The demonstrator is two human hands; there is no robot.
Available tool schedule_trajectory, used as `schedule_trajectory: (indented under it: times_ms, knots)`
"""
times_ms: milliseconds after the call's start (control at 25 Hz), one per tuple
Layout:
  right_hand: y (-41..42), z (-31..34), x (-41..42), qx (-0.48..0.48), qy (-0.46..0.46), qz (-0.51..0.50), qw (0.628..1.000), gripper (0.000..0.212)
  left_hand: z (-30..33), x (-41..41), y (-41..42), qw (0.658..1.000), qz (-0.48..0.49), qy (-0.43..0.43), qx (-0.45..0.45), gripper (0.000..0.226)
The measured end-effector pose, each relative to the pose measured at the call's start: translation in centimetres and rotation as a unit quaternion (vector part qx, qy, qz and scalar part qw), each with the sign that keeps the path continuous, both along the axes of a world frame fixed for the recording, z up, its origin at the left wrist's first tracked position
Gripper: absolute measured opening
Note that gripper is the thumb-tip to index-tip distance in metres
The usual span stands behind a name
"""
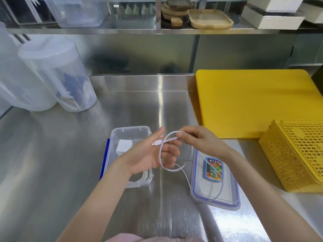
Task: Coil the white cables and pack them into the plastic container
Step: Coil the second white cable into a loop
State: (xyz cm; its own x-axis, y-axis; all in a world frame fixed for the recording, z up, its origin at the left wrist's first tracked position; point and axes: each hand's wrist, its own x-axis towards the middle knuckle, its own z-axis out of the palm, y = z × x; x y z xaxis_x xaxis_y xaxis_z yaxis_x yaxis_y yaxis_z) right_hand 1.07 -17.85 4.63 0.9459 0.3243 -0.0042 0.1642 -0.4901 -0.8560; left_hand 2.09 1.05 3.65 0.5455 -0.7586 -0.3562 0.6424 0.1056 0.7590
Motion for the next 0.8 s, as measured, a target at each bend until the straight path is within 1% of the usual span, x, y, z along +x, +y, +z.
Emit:
schedule_trajectory:
  times_ms: [80,160,240,320,480,560,600,680,800]
  knots:
    - [-0.1,0.2,-0.1,0.005,0.011,0.023,1.0,0.023,-0.1,0.1,0.0,0.999,-0.037,0.016,-0.023,0.045]
    - [-0.2,0.5,-0.1,0.027,0.01,0.015,0.999,0.025,-0.2,0.2,-0.2,0.998,-0.026,0.018,-0.055,0.037]
    - [-0.3,0.6,0.0,0.092,0.016,-0.049,0.994,0.028,-0.2,0.1,-0.4,0.992,0.031,0.044,-0.116,0.03]
    - [-0.2,0.5,0.1,0.161,0.036,-0.116,0.979,0.027,-0.2,0.2,-0.5,0.982,0.084,0.051,-0.158,0.027]
    - [1.2,0.0,0.2,0.212,0.063,-0.181,0.958,0.026,0.0,0.0,-1.0,0.972,0.105,0.031,-0.209,0.015]
    - [1.7,-0.3,0.0,0.238,0.084,-0.196,0.948,0.027,0.0,-0.2,-1.4,0.971,0.103,0.008,-0.216,0.019]
    - [1.9,-0.4,0.0,0.24,0.092,-0.192,0.947,0.028,0.0,-0.3,-1.5,0.971,0.106,-0.005,-0.213,0.022]
    - [2.4,-0.7,0.1,0.214,0.105,-0.174,0.955,0.031,0.2,-0.3,-1.7,0.967,0.136,-0.013,-0.217,0.022]
    - [2.8,-1.6,-0.2,0.145,0.106,-0.165,0.97,0.038,1.1,0.3,-1.4,0.949,0.22,-0.023,-0.226,0.013]
